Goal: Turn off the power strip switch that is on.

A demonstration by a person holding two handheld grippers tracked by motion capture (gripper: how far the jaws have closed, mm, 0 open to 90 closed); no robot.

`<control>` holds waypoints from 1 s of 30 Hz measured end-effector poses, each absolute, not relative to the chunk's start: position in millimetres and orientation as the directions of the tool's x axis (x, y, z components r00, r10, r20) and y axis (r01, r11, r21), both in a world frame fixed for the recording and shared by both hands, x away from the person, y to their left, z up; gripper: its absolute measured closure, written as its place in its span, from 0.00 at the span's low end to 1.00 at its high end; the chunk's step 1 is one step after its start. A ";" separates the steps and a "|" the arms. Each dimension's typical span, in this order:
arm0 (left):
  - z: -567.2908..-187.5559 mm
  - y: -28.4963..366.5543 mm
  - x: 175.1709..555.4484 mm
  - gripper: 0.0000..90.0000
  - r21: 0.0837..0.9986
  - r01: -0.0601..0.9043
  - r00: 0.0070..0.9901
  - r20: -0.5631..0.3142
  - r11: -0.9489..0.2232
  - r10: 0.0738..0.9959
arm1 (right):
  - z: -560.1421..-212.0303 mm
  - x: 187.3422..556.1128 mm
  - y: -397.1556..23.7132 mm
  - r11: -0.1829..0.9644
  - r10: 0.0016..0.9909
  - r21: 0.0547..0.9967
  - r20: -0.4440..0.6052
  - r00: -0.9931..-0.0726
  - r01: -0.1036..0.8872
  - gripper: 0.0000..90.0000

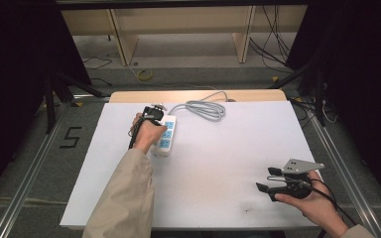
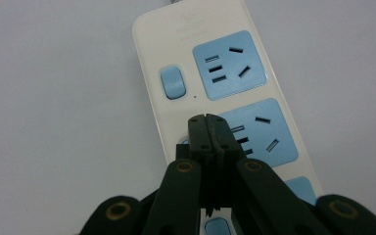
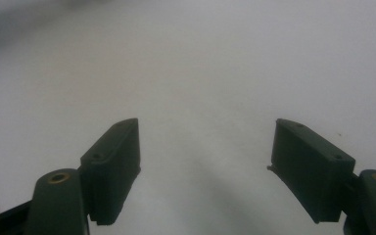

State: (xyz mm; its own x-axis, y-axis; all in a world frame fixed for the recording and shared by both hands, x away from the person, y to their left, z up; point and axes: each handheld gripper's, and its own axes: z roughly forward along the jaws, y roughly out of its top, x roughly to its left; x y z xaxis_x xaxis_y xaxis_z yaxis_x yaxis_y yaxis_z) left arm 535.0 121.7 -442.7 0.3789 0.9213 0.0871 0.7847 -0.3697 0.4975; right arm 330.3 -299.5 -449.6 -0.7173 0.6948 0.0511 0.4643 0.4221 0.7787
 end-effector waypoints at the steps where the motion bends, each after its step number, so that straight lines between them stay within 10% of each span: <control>1: -442.6 122.3 535.1 1.00 0.497 0.787 0.376 0.080 -0.364 0.923 | -449.5 330.0 -299.6 0.422 0.694 0.779 0.051 -0.718 0.463 0.30; 30: -441.0 127.5 537.3 1.00 0.480 0.795 0.377 0.087 -0.371 0.922 | -450.5 331.1 -299.3 0.429 0.692 0.774 0.051 -0.720 0.466 0.30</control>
